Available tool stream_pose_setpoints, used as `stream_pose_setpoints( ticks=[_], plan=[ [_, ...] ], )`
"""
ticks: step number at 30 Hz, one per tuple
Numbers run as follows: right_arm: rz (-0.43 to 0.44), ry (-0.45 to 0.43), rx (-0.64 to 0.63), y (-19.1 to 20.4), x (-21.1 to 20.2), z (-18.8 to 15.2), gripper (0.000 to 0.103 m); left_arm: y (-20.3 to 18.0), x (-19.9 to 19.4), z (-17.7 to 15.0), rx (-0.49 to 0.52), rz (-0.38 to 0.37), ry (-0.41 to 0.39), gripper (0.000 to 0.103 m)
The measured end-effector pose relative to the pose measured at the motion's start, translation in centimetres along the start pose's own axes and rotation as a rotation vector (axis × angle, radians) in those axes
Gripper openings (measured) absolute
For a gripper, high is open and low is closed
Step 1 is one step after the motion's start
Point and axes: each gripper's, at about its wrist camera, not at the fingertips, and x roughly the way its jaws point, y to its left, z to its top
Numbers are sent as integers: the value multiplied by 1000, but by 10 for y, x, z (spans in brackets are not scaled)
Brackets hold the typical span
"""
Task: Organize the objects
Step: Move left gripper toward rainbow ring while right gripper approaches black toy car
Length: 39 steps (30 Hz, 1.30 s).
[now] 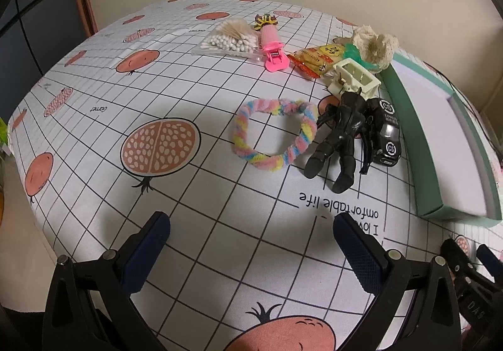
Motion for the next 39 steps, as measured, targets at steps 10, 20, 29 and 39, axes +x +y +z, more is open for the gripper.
stream_pose_setpoints(
  ticks=[10,20,29,39],
  plan=[
    [68,-107,-29,15,-46,36,103,4,-16,32,-35,-34,31,103],
    [164,-80,-154,63,-64,109,95,10,-44,105,8,12,39,103],
    [178,-10,-287,100,-38,147,88,27,-34,133,-36,54,73,103],
    [234,54,-361,129,-5,150,80,55,2,135,-132,71,165,95]
  ],
)
